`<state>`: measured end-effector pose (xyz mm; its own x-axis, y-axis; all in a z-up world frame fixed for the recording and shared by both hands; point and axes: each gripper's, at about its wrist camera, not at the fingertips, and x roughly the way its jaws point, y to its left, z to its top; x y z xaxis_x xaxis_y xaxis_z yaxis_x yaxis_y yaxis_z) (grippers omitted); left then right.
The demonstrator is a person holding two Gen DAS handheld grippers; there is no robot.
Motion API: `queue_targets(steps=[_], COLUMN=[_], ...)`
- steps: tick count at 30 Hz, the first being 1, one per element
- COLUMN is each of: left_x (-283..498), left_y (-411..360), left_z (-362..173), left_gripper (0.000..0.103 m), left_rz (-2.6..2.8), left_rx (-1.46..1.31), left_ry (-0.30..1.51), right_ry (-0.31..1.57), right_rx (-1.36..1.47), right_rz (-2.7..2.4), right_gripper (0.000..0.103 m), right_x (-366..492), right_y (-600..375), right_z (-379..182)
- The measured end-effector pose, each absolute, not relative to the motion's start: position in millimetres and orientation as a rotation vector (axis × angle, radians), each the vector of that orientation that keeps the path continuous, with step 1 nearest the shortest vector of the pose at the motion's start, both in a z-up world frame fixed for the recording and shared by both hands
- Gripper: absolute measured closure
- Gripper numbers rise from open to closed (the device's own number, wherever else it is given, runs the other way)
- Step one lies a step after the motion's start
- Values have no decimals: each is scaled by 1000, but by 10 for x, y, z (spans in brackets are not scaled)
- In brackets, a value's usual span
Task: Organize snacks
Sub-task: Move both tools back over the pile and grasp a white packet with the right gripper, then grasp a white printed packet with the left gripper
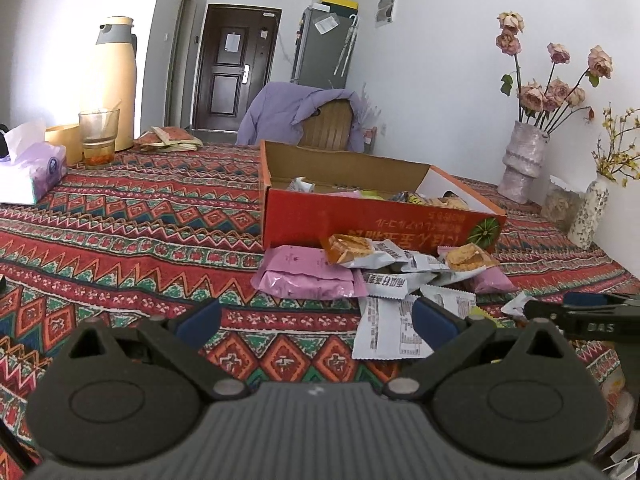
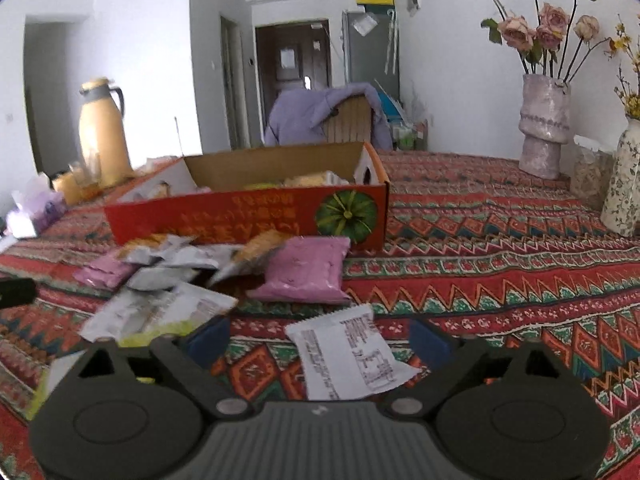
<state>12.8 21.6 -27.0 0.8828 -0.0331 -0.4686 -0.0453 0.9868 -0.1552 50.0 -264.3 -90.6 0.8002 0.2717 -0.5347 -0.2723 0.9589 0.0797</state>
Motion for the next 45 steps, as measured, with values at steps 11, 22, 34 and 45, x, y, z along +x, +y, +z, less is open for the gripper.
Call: queue_targets(steps=[11,22,34,45], left_x=[124,200,533,1017], left_y=[218,93,-184,-406], left_z=[-276,-307,-318,-480], left_gripper=[0,0,0,0], left_rz=[18,10,27,93], left_rx=[-164,-144,-82,-30], left_ry=[502,535,623,772], right_ry=[675,554,481,480], right_rx=[-44,36,64,92], right_rz=[277,280,322,333], right_gripper=[33,63,63,63], right_x=[737,511,336,321], right_y=[-2608,-2725,-2694,-2701], right_z=[-1081,-936,-836,-862])
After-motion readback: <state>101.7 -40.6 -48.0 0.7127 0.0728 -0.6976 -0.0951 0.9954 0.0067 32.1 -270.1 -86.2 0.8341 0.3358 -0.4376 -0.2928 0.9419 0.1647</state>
